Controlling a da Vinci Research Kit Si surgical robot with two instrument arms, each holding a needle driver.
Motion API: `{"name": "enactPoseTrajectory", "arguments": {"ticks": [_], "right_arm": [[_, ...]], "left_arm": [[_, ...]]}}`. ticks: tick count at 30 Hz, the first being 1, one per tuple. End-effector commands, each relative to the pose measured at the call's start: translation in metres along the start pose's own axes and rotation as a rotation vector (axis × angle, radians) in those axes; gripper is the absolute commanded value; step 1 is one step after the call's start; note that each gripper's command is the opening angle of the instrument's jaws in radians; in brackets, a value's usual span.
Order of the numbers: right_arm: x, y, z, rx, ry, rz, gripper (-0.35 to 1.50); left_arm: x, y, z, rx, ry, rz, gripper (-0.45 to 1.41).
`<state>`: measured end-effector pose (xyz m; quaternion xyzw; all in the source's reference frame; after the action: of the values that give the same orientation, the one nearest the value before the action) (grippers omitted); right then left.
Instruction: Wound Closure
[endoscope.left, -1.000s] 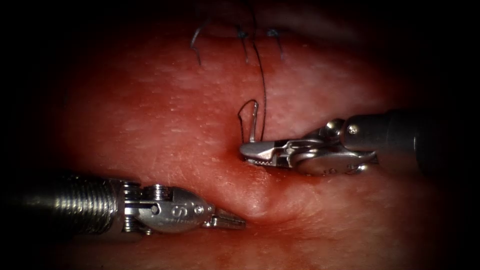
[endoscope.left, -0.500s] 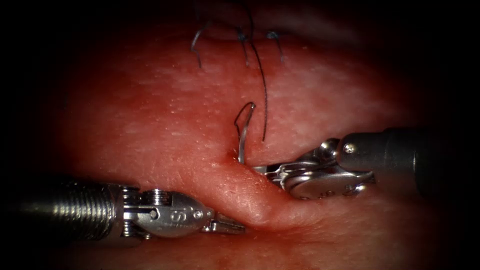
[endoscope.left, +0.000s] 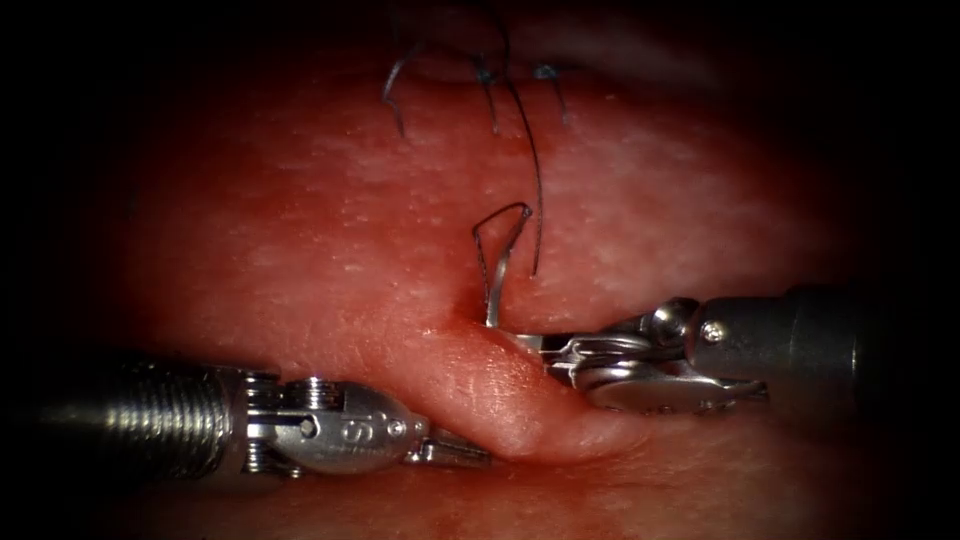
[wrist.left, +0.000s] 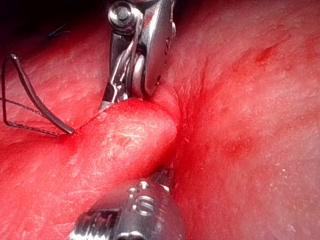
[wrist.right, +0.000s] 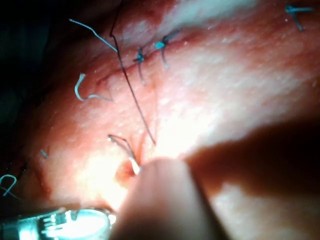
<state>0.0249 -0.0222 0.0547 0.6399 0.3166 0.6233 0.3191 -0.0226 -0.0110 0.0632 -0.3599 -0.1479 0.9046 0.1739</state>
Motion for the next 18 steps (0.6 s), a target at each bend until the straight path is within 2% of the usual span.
{"name": "enactPoseTrajectory", "arguments": {"ticks": [1,2,3,4,5,6,7,11,16,18], "right_arm": [[0.0009,-0.0007,0.0002,0.029,0.033,-0.074,0.29],[0.0012,-0.0011,-0.0002,0.032,0.050,-0.105,0.51],[0.0021,-0.0021,-0.0010,0.030,0.092,-0.185,0.88],[0.0021,-0.0021,-0.0010,0.030,0.092,-0.185,0.88],[0.0031,-0.0030,-0.0018,0.022,0.141,-0.276,1.13],[0.0035,-0.0033,-0.0021,0.016,0.164,-0.314,1.18],[0.0043,-0.0039,-0.0029,0.003,0.207,-0.372,1.21],[0.0058,-0.0043,-0.0037,-0.031,0.266,-0.539,1.28],[0.0069,-0.0047,-0.0037,-0.033,0.229,-0.672,1.25],[0.0077,-0.0053,-0.0036,-0.072,0.219,-0.891,1.13]], "left_arm": [[0.0001,0.0001,0.0008,-0.001,0.001,0.001,-0.23],[0.0001,0.0001,0.0007,-0.001,0.001,0.007,-0.23],[0.0001,0.0002,0.0007,-0.001,0.001,0.007,-0.23],[0.0001,0.0002,0.0007,-0.001,0.001,0.007,-0.23],[0.0001,0.0002,0.0007,-0.001,0.001,0.007,-0.23],[0.0001,0.0002,0.0007,-0.001,0.001,0.007,-0.23],[0.0001,0.0002,0.0007,0.000,0.001,0.006,-0.23],[0.0001,0.0002,0.0007,0.000,0.001,0.006,-0.23],[0.0001,0.0002,0.0007,0.000,0.001,0.006,-0.23],[0.0001,0.0003,0.0007,0.000,0.001,0.006,-0.23]]}}
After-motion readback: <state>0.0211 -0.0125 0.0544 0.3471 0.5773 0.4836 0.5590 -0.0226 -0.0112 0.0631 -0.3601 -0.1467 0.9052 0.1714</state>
